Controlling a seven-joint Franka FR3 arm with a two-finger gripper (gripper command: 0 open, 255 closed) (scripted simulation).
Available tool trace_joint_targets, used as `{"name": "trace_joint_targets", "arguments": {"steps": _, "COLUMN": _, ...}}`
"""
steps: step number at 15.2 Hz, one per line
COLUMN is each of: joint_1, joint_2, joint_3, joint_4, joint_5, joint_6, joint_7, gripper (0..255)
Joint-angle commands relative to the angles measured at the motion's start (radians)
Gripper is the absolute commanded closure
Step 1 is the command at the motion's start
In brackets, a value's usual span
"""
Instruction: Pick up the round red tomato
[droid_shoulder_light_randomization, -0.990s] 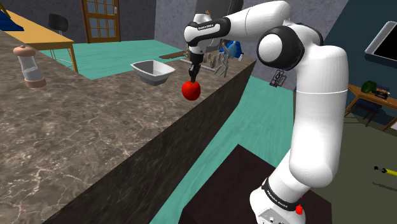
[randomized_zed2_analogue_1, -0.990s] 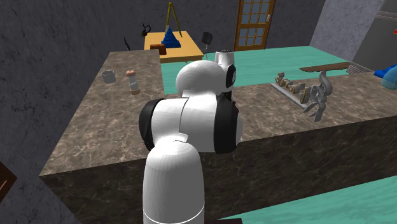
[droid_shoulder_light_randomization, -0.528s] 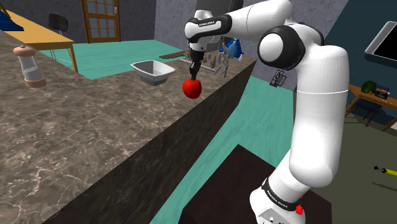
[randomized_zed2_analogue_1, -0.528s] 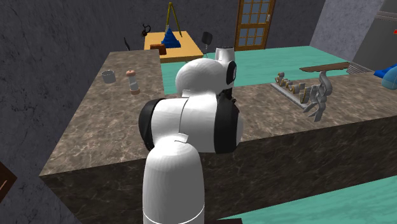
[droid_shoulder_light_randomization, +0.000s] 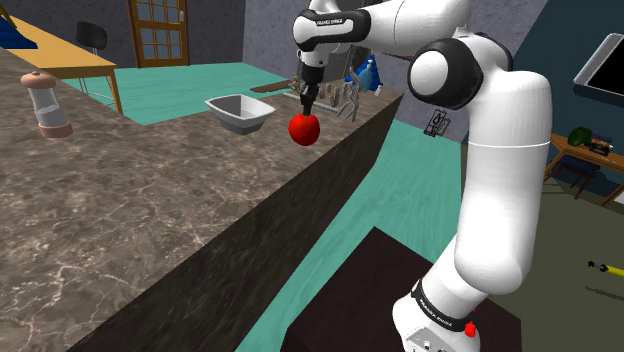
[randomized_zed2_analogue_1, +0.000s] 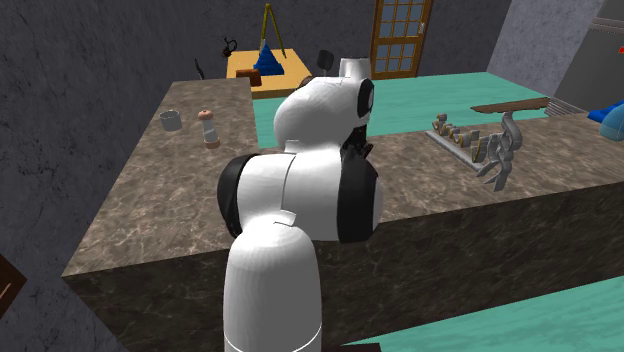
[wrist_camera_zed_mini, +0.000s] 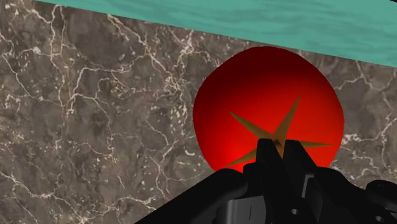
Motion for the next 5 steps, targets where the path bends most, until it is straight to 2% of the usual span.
{"name": "trace_joint_targets", "arguments": {"steps": 1, "joint_1": -0.001, "joint_2": 0.002, "joint_3": 0.000, "joint_4": 0.029, "joint_5": 0.000, "joint_6": -0.027, "joint_7": 0.000, "gripper": 255}}
{"name": "trace_joint_targets", "arguments": {"steps": 5, "joint_1": -0.003, "joint_2": 0.003, "joint_3": -0.001, "joint_4": 0.059, "joint_5": 0.000, "joint_6": -0.057, "joint_7": -0.001, "gripper": 255}}
